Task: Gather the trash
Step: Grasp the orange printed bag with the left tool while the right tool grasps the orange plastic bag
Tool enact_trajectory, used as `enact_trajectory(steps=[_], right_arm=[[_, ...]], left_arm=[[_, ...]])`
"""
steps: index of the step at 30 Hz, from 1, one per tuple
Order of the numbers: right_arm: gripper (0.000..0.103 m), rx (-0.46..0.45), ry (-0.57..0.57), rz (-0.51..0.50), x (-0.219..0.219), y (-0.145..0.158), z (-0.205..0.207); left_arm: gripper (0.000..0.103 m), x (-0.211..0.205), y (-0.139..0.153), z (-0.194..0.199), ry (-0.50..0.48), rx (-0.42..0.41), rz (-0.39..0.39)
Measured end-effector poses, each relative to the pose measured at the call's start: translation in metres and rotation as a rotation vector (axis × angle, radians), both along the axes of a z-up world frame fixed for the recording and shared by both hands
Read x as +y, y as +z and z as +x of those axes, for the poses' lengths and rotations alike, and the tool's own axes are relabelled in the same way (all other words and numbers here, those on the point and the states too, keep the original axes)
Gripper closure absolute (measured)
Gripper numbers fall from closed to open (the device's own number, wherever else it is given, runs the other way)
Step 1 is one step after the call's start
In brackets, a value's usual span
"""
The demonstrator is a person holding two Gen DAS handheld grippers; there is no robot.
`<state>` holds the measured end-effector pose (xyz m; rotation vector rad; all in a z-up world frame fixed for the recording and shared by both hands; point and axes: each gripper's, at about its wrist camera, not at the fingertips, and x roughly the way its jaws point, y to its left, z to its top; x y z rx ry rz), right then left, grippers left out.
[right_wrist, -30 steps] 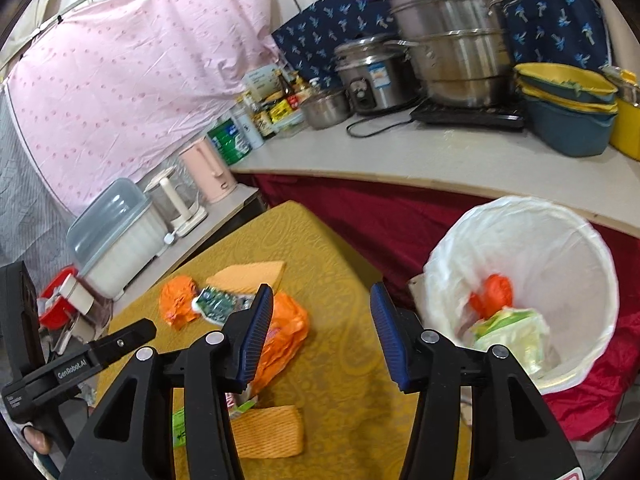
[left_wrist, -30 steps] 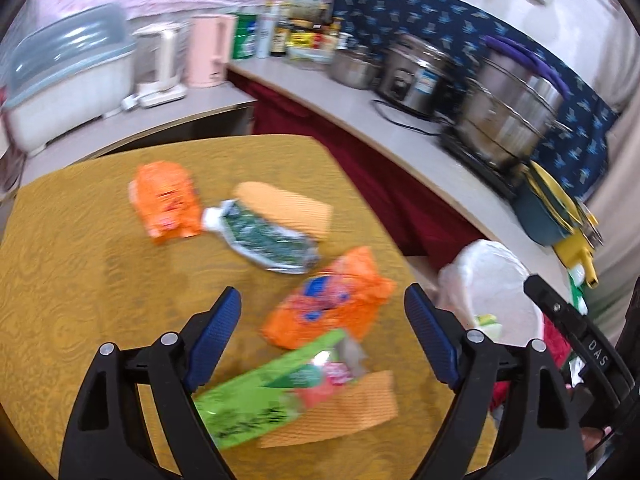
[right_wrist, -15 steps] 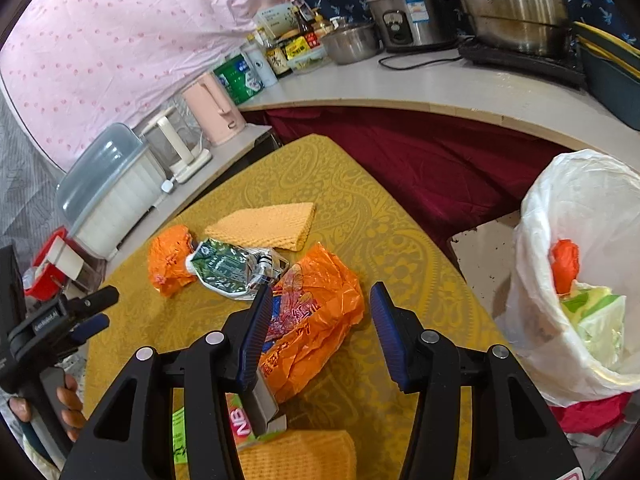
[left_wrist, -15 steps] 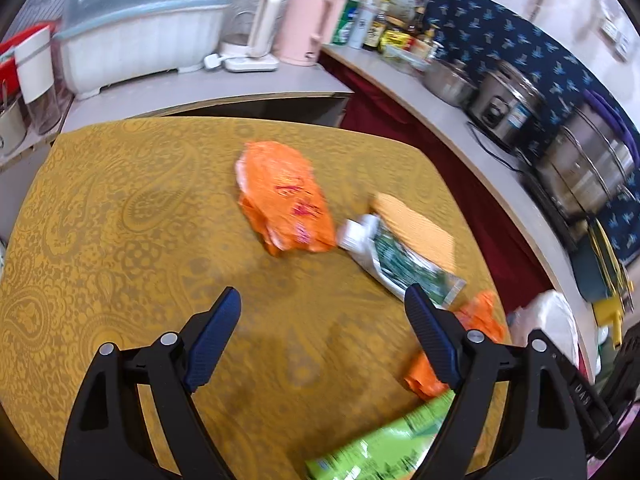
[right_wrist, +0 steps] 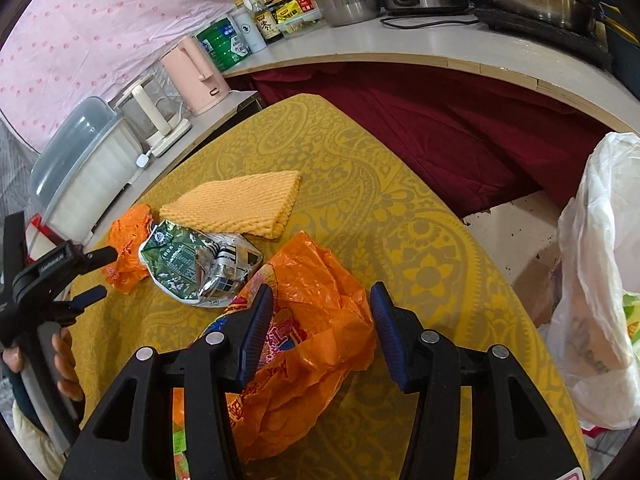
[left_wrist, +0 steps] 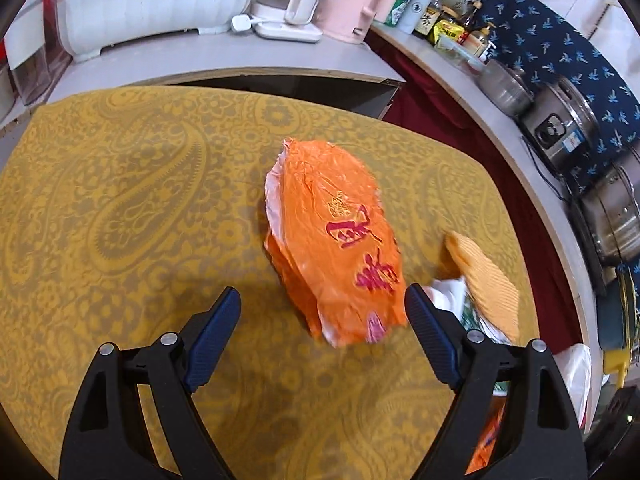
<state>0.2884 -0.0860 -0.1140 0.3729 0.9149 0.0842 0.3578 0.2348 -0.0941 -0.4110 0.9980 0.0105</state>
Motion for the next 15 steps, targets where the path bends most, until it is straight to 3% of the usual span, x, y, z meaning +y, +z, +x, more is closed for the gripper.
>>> enact_trajectory(steps=[5,7,10,13,15], right_arm=[[0.055,0.0,0.005,-0.01,0.004,-0.006,-0.001],[0.065,0.0,0.01,-0.022,0.005,-0.006,-0.002],[0.076,0.003,0.017,-0.019,0.005,-0.007,-0.006],[0.088,0.0,0.012,-0.012,0.002,-0.006,-0.014],[0.089,-0.011,0.006,-0.008,-0.001,-0.002,-0.02]], left_arm=[[0.043,-0.01,-0.011,0.01,-0.037,0.015,0.006],[0.058,-0.013,-0.01,0.009,-0.052,0.005,0.01],[0.07,-0.015,-0.006,0.005,-0.059,-0.005,0.003],[0.075,-0.019,0.002,-0.004,-0.062,-0.022,0.015],[0.078,-0.019,0.009,-0.011,-0.059,-0.035,0.028]])
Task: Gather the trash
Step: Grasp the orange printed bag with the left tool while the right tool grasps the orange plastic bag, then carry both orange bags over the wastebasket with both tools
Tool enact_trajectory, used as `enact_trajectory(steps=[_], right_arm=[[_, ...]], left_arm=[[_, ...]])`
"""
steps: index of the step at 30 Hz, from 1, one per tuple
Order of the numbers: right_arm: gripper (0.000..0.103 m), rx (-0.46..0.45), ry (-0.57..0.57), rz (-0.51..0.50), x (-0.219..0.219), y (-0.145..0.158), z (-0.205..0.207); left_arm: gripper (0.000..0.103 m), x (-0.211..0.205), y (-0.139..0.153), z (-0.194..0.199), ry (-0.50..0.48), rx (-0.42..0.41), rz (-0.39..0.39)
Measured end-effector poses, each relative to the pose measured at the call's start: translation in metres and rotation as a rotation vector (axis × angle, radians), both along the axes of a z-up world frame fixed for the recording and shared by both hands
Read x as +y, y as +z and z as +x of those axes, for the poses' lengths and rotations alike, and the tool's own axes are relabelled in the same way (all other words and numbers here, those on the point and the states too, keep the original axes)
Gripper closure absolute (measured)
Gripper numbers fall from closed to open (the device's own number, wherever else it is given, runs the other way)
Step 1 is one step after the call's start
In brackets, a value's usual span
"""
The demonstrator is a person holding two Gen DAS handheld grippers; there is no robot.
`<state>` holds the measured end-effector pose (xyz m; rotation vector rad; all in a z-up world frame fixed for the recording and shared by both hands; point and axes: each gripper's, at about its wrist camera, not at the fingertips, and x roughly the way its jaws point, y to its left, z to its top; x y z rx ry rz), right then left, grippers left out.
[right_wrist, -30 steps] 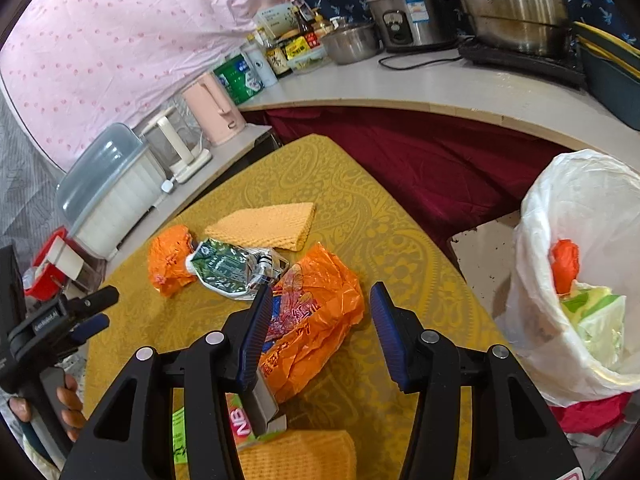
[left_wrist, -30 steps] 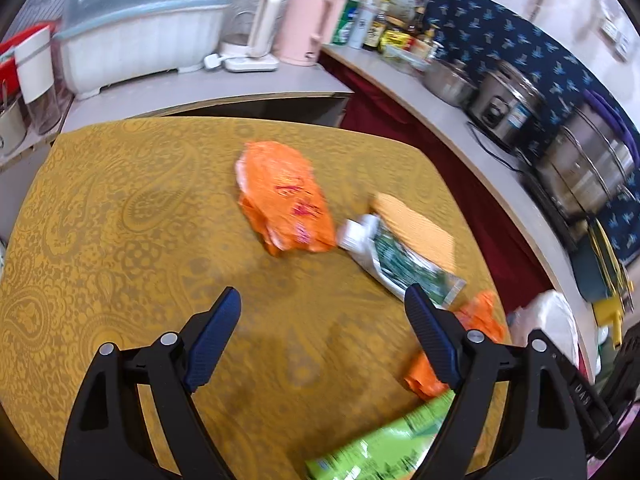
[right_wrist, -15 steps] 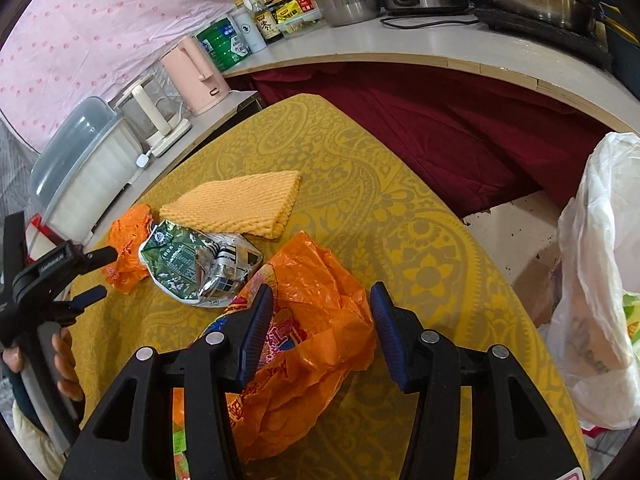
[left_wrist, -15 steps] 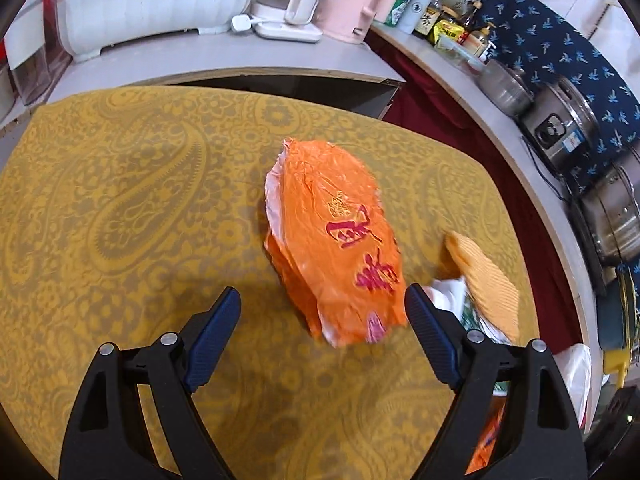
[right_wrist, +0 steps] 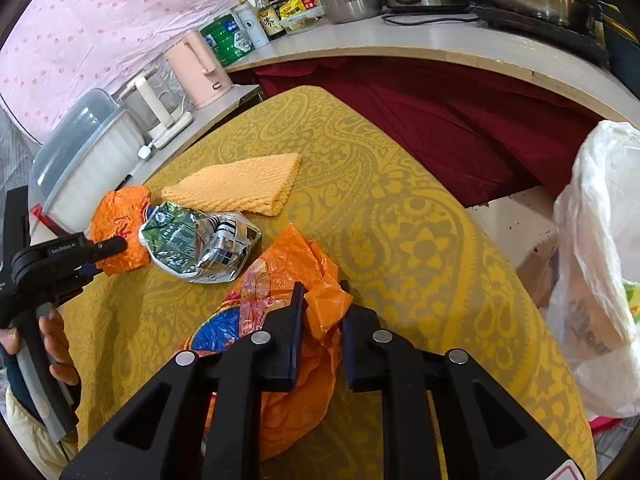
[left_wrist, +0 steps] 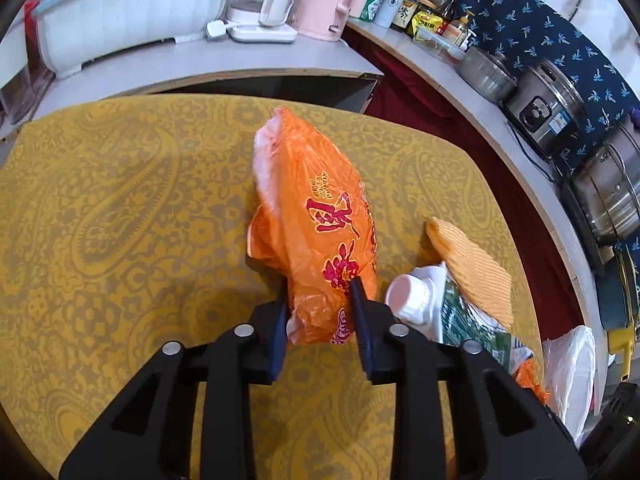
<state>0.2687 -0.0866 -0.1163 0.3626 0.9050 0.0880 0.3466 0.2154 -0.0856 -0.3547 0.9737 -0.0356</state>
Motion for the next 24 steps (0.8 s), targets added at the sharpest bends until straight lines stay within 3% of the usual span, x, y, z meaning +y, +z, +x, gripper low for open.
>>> enact_trajectory(steps=[13,19,24], right_arm=[[0.091,-0.206,-0.093,0.004,-0.041,0.088,-0.044],[0.091,-0.281,-0.148,0.014,-0.071,0.122,-0.075],[0.091,-0.322,-0.201,0.021,-0.1,0.138,-0.101]], left_arm=[[0.079,-0.021,0.088,-0.06,-0.026,-0.169,-0.011],[0.079,-0.068,0.128,-0.091,-0.13,-0.242,-0.021],[0.079,-0.115,0.143,-0.114,-0.23,-0.268,-0.029]])
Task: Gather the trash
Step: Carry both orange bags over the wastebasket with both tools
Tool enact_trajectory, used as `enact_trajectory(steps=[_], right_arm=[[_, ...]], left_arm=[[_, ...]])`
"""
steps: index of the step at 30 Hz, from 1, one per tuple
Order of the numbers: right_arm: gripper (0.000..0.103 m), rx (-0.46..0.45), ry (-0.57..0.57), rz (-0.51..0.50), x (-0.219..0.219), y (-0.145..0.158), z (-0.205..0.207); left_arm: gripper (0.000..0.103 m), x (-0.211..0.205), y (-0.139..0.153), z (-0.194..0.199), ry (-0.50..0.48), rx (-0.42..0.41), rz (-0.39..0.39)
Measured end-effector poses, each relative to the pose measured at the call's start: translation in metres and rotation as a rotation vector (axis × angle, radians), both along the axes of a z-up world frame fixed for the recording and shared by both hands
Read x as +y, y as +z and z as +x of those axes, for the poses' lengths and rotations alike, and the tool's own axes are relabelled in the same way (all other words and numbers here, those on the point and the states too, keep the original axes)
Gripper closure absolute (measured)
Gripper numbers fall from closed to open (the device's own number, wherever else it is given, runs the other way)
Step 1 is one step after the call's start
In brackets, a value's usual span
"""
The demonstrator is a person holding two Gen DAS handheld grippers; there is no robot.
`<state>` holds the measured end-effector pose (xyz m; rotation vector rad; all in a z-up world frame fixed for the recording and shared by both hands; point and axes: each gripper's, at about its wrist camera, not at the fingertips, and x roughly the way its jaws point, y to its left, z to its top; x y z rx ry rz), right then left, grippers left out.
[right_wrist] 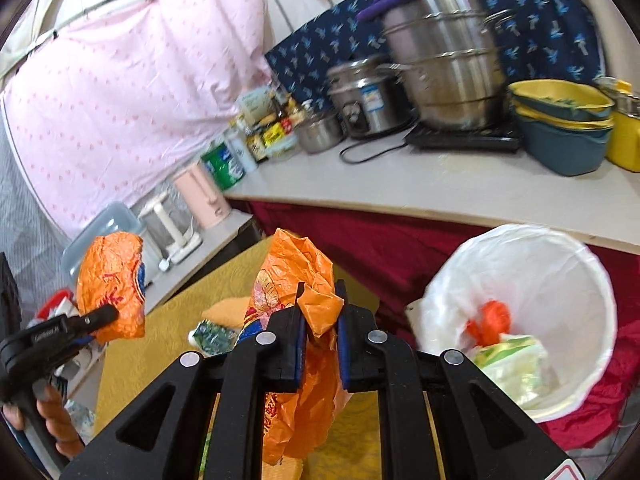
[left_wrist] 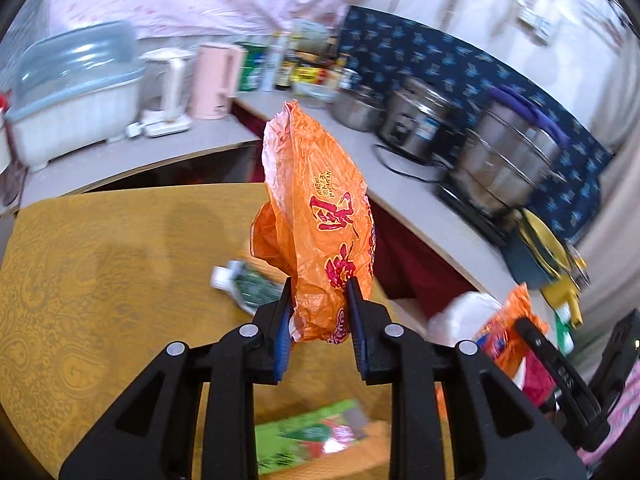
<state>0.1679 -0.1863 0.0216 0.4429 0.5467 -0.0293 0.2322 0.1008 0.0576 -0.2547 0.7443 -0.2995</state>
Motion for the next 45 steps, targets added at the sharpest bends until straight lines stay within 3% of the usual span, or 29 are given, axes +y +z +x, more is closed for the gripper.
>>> enact_trajectory(steps=[10,19,45], right_arm=[[0.091,-0.037,-0.135,0.031,-0.069,0.008,-0.047],[0.091,-0.045,-0.237,0.065,-0.128,-0.002,-0.078],[0.091,-0.005,-0.384,0.11,-0.206,-0.043,-0.109]], left_arm=[[0.079,-0.104,0.007,-0.033,-0.208,-0.014,0.025],[0.079,-0.177,-0.002,-0.047,-0.331,-0.006,0.057],[0.074,-0.299,-0.062,-0.041,-0.511,0.125,0.136]])
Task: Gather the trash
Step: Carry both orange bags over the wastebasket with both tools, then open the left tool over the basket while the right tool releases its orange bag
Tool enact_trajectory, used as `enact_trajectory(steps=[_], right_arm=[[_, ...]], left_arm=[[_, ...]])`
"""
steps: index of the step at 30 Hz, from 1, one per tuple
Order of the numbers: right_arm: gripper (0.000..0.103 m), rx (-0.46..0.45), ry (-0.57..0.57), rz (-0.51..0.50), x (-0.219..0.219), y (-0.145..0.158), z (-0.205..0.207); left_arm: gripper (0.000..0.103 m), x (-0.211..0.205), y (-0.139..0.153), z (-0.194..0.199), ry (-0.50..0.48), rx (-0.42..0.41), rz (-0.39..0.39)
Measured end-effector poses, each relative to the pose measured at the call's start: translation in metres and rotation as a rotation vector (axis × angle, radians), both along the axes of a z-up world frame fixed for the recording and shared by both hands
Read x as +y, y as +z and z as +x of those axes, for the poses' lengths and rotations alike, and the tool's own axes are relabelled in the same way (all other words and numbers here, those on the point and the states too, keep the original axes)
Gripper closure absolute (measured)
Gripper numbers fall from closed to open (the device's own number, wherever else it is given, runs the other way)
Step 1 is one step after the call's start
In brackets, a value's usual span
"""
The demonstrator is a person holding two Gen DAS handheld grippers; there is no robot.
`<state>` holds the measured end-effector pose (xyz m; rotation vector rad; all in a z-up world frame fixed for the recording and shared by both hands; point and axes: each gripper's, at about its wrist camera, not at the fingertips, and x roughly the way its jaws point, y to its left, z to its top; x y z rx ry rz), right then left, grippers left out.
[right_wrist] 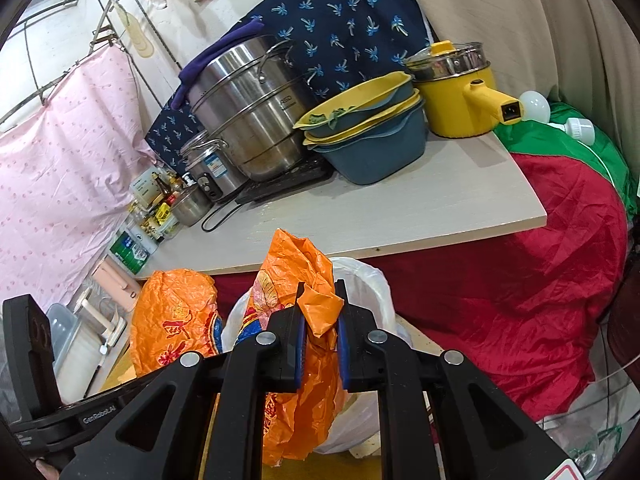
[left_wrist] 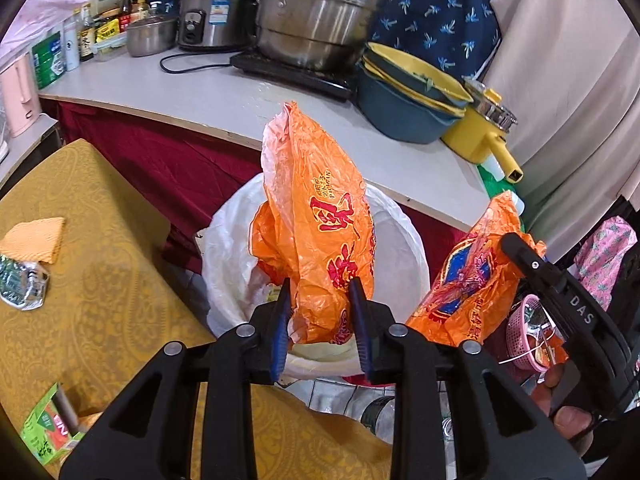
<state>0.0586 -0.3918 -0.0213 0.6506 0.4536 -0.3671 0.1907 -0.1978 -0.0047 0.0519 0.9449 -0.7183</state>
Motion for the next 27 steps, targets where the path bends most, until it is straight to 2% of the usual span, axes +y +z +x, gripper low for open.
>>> enact_trajectory(steps=[4,6,7,13,18,21,27], right_arm=[[0.091,0.012,-0.011,0.006,-0.007,-0.007,0.001],[0.091,0.017,-0.015,0.008,-0.011,-0.01,0.003],[0.091,0.017,-0.016,0.01,-0.012,-0.011,0.003],[0.091,0.029,-0.006,0.006,-0.013,-0.015,0.013],[0.09,0.035,0.013,-0.001,-0.009,-0.017,0.026],[0.086,0.033,0.024,-0.003,-0.005,-0.017,0.037],[0.086,0.026,0.049,-0.011,0.003,-0.014,0.058]], left_arm=[[0.069,-0.013,-0.008,0.004,-0.014,0.003,0.018],[0.058,-0.019,-0.012,0.007,-0.011,0.008,0.032],[0.057,-0.021,-0.013,0.009,-0.005,0.007,0.032],[0.055,-0.019,-0.015,0.02,0.025,0.006,0.03],[0.055,-0.005,-0.015,0.029,0.061,-0.001,0.031],[0.055,0.005,-0.014,0.033,0.082,0.002,0.025],[0.052,0.024,-0.011,0.037,0.114,-0.006,0.015]])
